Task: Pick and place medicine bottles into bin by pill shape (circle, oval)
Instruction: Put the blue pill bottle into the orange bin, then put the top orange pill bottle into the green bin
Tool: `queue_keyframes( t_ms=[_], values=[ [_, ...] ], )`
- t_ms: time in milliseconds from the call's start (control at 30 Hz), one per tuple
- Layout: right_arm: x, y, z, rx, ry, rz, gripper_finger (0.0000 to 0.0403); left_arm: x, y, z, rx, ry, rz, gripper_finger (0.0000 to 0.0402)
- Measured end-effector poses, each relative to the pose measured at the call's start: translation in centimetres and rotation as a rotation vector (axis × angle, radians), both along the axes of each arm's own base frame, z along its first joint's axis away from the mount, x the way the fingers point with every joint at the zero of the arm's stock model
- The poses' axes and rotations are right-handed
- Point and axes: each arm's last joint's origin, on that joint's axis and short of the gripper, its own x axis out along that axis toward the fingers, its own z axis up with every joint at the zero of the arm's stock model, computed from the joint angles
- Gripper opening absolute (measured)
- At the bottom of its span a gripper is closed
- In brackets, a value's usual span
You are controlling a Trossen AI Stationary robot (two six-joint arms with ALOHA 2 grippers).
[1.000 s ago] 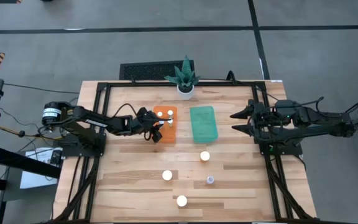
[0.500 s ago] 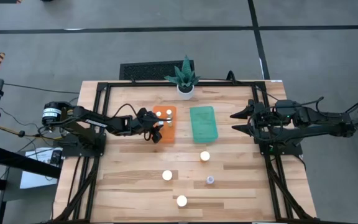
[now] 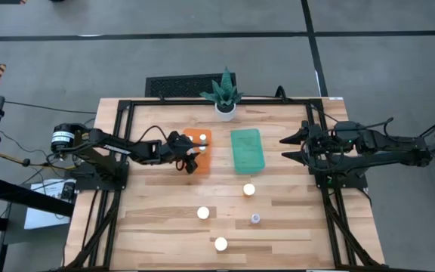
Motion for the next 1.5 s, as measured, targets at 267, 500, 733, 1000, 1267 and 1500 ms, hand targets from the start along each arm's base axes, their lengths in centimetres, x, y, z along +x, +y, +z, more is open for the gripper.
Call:
queue_keyframes(
  t_ms=[267,500,733,1000,1267,1500],
  values=[
    [0.0,0.0,0.0,0.000,0.000,0.002,0.0255,0.4,0.0,0.4,0.011,-0.004,-0.005,0.0175],
    [0.0,0.0,0.0,0.001,0.001,0.003,0.0255,0.4,0.1,0.5,0.011,-0.003,-0.004,0.0175],
    [0.0,0.0,0.0,0.001,0.001,0.005,0.0255,0.0,0.0,1.5,0.009,-0.037,0.003,0.0175],
    [0.0,0.0,0.0,0.009,0.004,0.004,0.0255,-1.0,-0.1,4.2,0.019,-0.127,0.015,0.0175],
    [-0.3,0.1,-1.2,0.054,0.124,-0.003,0.0255,-0.2,-2.3,10.7,-0.055,-0.383,-0.137,0.0175],
    [-0.5,0.1,-1.7,0.083,0.183,0.004,0.0255,3.0,-6.2,17.5,-0.011,-0.534,-0.275,0.0175]
  ],
)
